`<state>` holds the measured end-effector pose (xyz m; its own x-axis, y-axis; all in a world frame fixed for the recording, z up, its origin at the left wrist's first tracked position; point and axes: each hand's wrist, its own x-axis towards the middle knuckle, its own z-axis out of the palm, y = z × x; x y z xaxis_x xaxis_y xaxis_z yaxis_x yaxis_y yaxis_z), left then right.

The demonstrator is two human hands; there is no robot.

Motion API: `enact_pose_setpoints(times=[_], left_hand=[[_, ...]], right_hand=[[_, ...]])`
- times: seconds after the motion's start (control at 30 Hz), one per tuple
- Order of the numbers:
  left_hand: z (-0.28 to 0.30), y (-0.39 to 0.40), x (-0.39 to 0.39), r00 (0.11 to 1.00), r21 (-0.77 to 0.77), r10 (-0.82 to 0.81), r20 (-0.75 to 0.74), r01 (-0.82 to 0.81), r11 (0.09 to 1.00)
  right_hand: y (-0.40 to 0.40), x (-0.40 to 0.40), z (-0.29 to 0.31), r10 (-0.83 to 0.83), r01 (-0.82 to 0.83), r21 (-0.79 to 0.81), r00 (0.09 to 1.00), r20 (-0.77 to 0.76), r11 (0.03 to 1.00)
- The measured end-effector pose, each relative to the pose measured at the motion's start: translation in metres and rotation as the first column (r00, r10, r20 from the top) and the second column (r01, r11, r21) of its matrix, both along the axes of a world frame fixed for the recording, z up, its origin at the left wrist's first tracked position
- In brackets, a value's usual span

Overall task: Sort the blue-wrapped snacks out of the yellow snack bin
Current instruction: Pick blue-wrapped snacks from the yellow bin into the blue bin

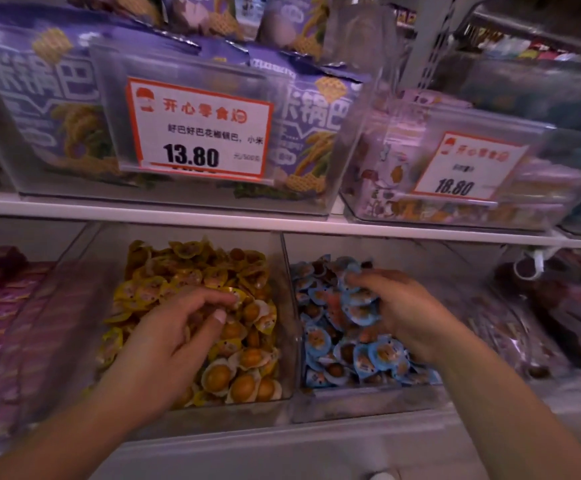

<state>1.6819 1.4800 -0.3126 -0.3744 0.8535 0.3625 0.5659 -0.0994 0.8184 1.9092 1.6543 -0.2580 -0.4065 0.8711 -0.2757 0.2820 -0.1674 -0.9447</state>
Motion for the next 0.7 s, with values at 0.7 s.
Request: enact_pose_setpoints(times=[0.7], left_hand=[[0.015, -0.082, -0.09, 0.75, -0.13, 0.036, -0.661, -0.162, 0.978]], right_hand=[[-0.106, -0.136, -0.031, 0.742, -0.846, 0.289, 0.532, 0.407, 0.448]])
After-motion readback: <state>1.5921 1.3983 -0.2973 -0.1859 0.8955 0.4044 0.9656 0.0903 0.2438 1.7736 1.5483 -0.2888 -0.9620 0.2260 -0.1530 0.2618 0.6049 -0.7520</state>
